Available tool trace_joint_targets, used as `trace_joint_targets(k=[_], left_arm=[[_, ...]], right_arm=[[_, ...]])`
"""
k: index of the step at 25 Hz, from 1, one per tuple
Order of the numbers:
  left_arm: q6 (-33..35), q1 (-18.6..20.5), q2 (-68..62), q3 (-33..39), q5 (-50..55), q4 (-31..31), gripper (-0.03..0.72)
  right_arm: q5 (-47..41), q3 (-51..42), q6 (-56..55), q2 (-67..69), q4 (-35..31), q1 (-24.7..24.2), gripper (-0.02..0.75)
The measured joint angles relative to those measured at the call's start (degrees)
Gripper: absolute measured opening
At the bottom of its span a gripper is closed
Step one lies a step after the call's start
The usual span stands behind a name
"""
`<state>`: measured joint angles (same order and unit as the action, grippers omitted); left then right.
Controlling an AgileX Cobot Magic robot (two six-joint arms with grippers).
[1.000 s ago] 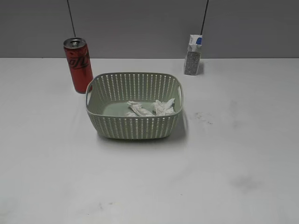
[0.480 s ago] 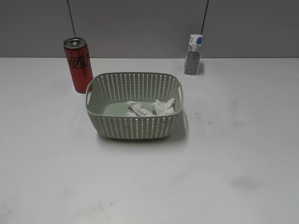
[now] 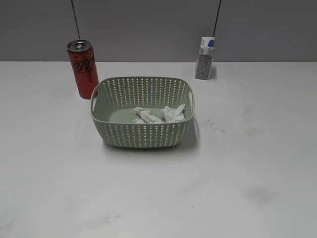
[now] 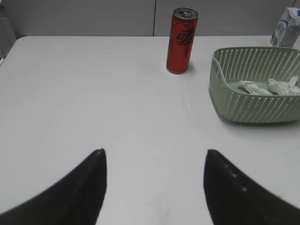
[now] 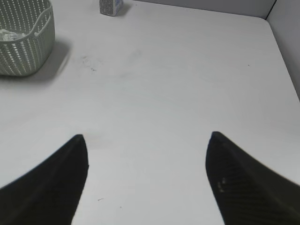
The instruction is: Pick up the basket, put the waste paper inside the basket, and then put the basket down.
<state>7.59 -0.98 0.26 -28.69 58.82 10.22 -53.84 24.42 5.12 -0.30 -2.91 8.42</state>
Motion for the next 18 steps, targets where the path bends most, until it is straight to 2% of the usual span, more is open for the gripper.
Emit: trace_joint_targets(k=[18], left_arm=[[0.0,0.0,0.0,0.0,0.0,0.0,0.460]], right_arm=[[-0.3,-0.5,-0.2,0.0,0.5,0.0,0.592]])
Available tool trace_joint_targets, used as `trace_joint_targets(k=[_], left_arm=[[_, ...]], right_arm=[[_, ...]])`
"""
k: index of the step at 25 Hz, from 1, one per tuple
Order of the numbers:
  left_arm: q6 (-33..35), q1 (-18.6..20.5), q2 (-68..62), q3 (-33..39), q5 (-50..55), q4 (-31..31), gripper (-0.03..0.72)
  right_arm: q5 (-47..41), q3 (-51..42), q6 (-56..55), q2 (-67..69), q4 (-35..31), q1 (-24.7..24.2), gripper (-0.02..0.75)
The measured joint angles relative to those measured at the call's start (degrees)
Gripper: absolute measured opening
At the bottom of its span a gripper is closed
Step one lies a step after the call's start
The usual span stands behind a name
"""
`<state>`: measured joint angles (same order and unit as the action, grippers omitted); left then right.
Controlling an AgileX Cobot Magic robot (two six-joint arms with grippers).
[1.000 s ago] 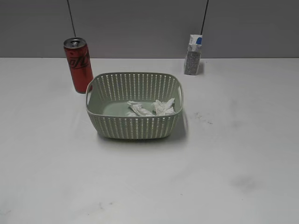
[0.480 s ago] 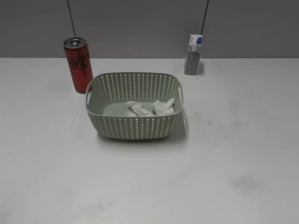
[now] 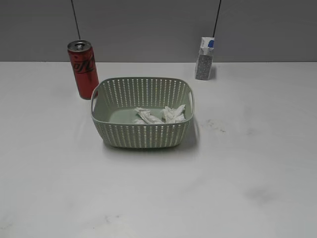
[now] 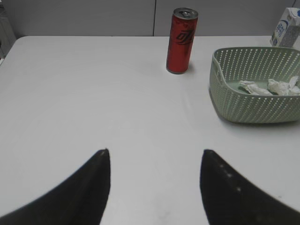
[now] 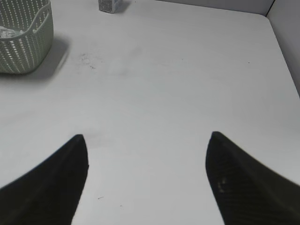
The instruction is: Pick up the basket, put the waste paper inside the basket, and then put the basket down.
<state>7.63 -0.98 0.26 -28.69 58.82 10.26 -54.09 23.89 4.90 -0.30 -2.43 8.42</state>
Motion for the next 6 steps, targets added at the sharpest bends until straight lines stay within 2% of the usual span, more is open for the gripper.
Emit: trace_joint_targets(k=[6], left_arm=[[0.0,0.0,0.0,0.0,0.0,0.0,0.460]], right_arm=[[0.0,0.0,-0.1,0.0,0.0,0.0,0.592]])
